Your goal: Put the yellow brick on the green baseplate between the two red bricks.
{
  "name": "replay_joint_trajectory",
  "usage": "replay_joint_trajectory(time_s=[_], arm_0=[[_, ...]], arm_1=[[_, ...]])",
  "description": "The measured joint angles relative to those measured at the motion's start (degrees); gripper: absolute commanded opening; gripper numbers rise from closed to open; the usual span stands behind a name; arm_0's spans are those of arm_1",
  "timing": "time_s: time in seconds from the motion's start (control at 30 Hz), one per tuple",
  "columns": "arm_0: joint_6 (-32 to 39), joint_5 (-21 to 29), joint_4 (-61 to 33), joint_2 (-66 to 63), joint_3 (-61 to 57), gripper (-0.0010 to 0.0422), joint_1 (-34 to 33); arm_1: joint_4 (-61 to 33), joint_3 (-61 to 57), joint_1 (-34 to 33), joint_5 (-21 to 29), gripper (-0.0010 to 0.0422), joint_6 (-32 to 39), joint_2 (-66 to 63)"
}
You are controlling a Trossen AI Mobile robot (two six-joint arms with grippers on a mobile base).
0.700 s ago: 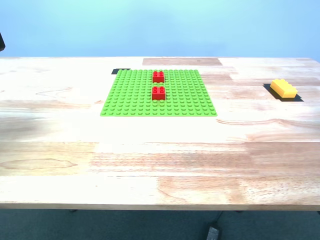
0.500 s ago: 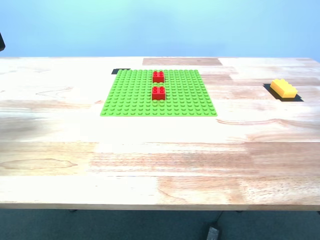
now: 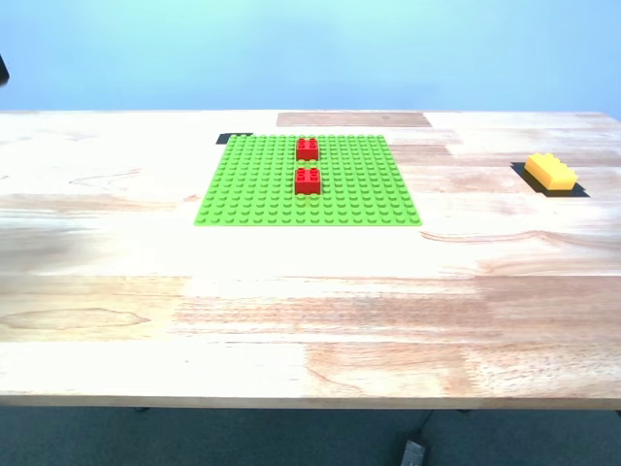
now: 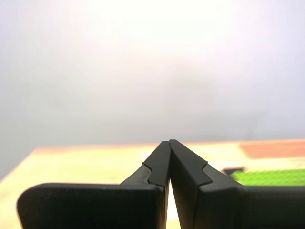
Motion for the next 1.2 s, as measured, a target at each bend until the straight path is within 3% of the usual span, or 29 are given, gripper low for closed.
replay_joint_trajectory(time_s=[0.13,0.3,0.6,0.73,1.0,1.2], arm_0=[[0.74,0.81,-3.69,3.72,5.97,0.0,-0.02],[2.71,10.01,-6.32,12.2,15.08,0.0,-0.02],[14.03,19.54,-28.17,27.71,36.61,0.0,-0.02],[16.81,19.85,-34.91,33.35,42.4,0.0,-0.02],[17.31,19.89,-38.51,41.18,46.49,0.0,-0.02],[17.33,19.87,-39.01,42.53,46.01,0.0,-0.02]], arm_1=[[-3.65,5.49,0.0,2.75,0.0,1.27,3.91],[-6.32,11.89,-0.04,3.74,0.0,2.89,14.36],[-18.82,28.48,-0.11,3.37,0.0,5.01,35.91],[-24.72,35.67,-0.13,3.19,0.0,3.1,45.05],[-45.86,51.28,-0.15,1.09,0.0,-4.39,64.28],[-49.75,58.47,-0.11,-4.66,0.0019,-3.45,71.14]])
